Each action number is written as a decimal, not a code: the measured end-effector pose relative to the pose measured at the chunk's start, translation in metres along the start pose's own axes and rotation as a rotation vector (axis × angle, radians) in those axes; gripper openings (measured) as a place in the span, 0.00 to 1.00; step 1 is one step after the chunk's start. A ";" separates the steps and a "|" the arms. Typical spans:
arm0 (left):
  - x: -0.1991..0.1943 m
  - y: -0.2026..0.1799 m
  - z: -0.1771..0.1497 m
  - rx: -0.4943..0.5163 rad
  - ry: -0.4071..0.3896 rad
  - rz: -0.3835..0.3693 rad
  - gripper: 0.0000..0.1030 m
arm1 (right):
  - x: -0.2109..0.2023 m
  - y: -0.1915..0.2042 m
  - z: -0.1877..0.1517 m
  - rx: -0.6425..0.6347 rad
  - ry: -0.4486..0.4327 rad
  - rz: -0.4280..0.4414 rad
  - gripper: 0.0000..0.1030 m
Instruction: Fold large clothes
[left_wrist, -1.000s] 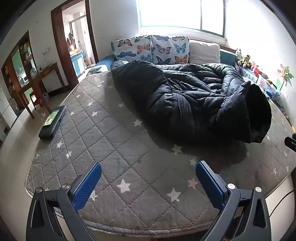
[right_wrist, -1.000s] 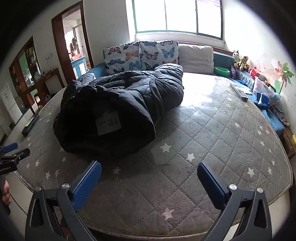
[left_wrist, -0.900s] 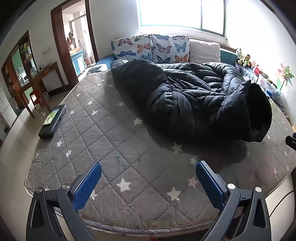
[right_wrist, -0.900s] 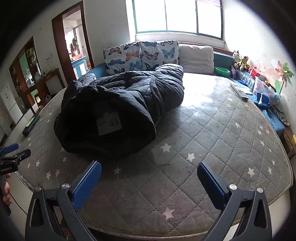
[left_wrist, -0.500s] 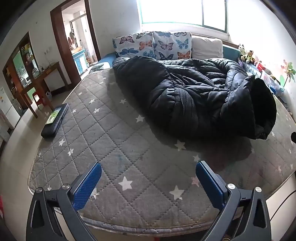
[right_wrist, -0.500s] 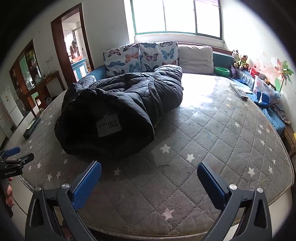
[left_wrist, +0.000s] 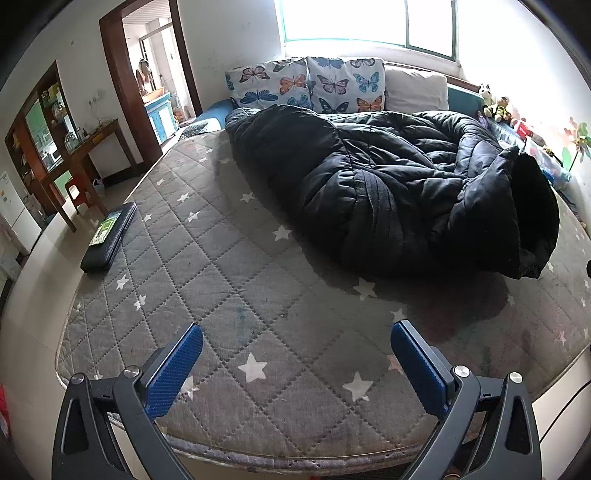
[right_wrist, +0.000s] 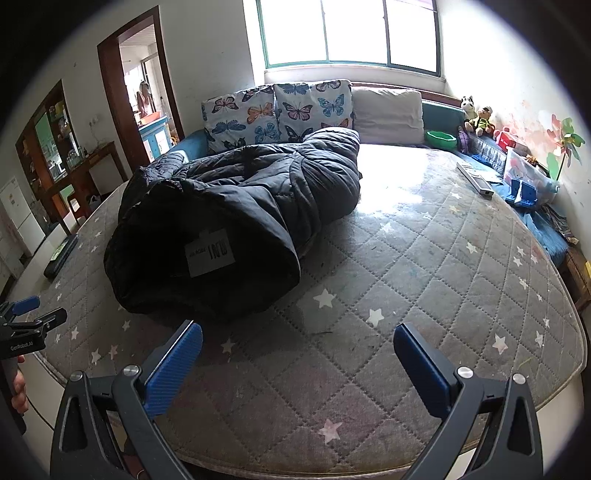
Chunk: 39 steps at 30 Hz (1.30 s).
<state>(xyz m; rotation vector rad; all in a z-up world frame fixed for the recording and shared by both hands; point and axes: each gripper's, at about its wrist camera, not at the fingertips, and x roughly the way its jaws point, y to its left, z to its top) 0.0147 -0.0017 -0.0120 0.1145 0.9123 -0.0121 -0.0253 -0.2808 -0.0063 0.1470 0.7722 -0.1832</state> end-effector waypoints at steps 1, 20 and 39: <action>0.001 0.000 0.001 -0.001 0.001 0.000 1.00 | 0.000 0.000 0.001 -0.001 0.000 0.000 1.00; 0.020 0.002 0.012 0.003 0.033 0.007 1.00 | 0.007 -0.001 0.013 -0.011 0.013 -0.010 1.00; 0.037 0.031 0.082 -0.028 0.051 -0.090 1.00 | 0.018 -0.012 0.076 -0.135 0.025 -0.041 1.00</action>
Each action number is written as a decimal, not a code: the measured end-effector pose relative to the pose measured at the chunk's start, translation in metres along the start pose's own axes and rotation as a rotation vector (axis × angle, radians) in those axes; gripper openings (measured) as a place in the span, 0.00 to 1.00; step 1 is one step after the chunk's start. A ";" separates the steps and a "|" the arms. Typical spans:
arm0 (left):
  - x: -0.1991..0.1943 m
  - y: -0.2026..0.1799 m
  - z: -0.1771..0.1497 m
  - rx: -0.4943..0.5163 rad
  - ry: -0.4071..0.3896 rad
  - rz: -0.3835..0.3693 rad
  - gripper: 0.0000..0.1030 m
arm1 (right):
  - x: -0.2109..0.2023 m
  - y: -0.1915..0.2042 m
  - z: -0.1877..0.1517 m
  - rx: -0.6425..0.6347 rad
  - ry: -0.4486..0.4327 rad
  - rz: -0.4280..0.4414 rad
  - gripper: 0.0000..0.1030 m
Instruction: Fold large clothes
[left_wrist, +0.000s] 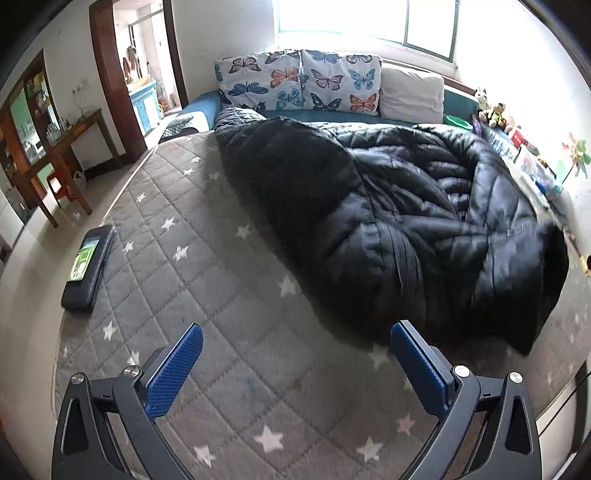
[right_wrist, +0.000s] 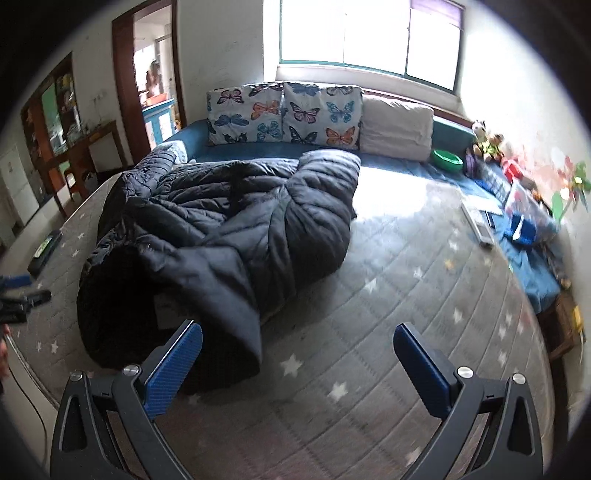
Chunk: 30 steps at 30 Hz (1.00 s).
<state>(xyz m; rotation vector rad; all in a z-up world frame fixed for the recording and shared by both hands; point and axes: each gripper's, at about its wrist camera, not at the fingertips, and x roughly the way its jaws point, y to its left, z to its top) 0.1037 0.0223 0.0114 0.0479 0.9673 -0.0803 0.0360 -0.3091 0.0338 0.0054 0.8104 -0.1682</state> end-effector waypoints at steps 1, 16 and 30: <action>0.002 0.003 0.008 -0.008 0.004 0.003 1.00 | 0.001 -0.001 0.004 -0.004 0.000 -0.002 1.00; 0.090 -0.022 0.072 -0.020 0.215 -0.200 1.00 | 0.079 -0.046 0.097 0.038 0.061 0.047 1.00; 0.131 -0.042 0.085 -0.044 0.316 -0.240 1.00 | 0.188 -0.075 0.141 0.153 0.158 0.101 1.00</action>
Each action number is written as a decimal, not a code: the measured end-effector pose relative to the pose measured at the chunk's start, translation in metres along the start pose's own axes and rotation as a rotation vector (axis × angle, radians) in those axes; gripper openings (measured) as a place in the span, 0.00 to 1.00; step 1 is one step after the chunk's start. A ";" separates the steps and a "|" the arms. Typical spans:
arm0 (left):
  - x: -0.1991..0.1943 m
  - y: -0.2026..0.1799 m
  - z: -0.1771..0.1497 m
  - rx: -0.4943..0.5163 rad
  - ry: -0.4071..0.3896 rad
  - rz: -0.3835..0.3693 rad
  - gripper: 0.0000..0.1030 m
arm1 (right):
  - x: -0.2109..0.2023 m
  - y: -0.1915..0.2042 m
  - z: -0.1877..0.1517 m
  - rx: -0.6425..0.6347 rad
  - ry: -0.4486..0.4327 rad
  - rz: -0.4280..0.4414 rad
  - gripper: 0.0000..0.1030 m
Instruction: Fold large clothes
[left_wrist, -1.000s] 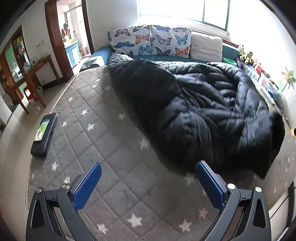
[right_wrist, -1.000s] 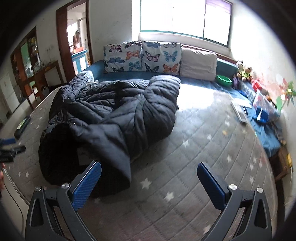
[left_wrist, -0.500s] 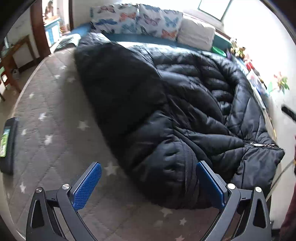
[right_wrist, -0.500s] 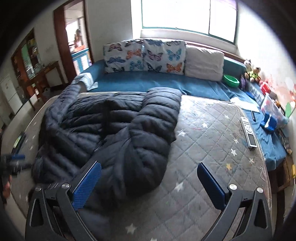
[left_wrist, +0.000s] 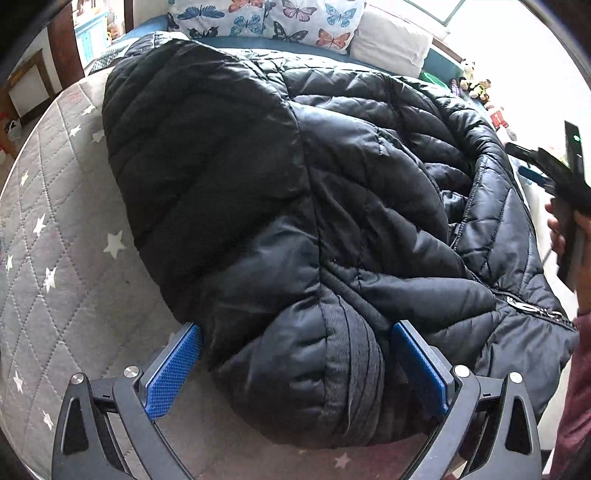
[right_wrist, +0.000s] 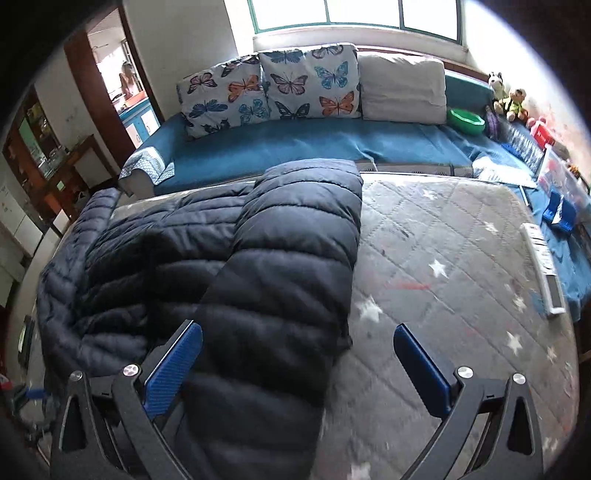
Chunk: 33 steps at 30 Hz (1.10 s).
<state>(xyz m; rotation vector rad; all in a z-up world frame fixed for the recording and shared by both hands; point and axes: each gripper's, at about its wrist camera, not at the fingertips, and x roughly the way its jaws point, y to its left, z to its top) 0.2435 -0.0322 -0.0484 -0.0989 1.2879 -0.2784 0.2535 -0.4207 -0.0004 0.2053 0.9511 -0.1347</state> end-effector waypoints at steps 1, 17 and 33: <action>0.003 -0.001 0.001 0.000 0.002 0.001 1.00 | 0.008 -0.002 0.003 0.010 0.006 0.000 1.00; -0.033 -0.023 -0.019 0.183 -0.135 0.106 0.29 | -0.040 0.007 -0.007 0.032 -0.027 0.076 0.22; -0.084 0.018 -0.134 0.243 -0.007 0.099 0.51 | -0.114 0.014 -0.152 -0.087 0.185 -0.103 0.28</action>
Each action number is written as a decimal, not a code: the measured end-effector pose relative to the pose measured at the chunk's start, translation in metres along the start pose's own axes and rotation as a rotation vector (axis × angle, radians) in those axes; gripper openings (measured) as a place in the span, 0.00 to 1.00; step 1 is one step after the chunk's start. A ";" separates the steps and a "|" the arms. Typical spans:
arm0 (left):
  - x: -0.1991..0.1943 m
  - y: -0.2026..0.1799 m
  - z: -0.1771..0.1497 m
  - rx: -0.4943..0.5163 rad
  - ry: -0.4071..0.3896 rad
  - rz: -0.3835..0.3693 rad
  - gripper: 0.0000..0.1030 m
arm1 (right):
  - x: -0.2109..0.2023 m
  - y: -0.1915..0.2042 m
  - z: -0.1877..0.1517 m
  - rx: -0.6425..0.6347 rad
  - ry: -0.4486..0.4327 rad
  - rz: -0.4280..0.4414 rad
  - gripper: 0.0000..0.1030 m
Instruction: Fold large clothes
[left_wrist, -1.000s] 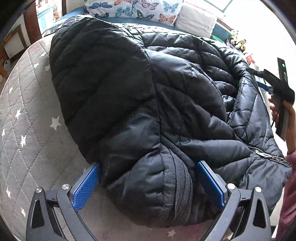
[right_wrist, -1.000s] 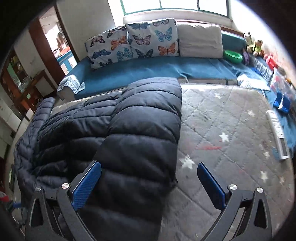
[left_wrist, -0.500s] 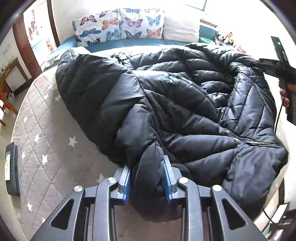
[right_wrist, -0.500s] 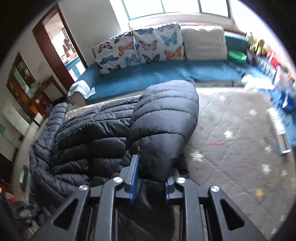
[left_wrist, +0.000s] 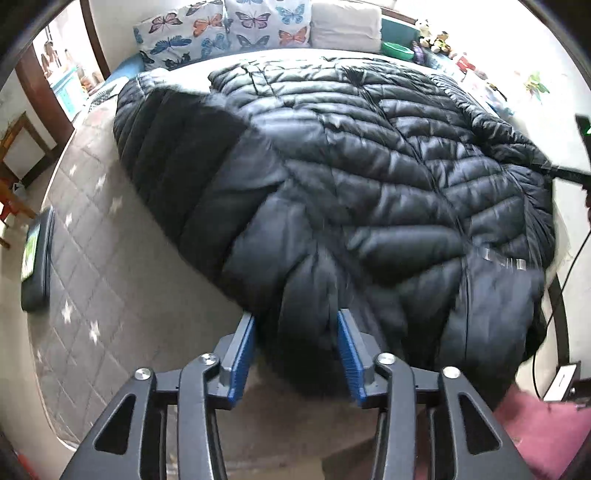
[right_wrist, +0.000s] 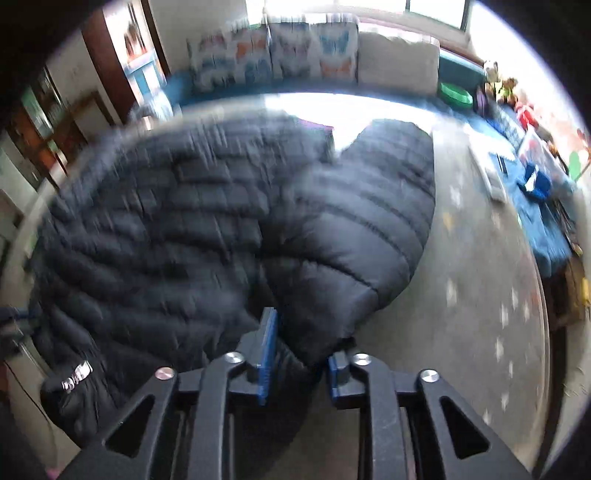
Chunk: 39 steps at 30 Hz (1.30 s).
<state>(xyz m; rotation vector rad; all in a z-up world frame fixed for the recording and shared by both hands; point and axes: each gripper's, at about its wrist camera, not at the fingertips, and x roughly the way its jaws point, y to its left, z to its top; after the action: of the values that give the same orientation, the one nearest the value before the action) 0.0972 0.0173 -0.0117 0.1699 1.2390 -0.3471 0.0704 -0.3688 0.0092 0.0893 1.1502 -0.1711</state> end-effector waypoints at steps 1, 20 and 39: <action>-0.005 0.004 -0.003 -0.012 0.006 0.004 0.54 | 0.005 -0.003 -0.009 0.001 0.021 -0.022 0.31; 0.003 -0.007 0.184 0.057 -0.182 -0.109 0.64 | 0.023 0.042 0.086 -0.106 -0.148 0.105 0.78; 0.078 0.039 0.164 -0.034 -0.041 -0.116 0.64 | 0.078 -0.054 0.059 0.128 -0.010 0.010 0.75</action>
<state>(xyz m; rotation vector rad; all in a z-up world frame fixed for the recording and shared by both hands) 0.2792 -0.0101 -0.0353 0.0619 1.2163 -0.4275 0.1446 -0.4386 -0.0373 0.2074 1.1284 -0.2359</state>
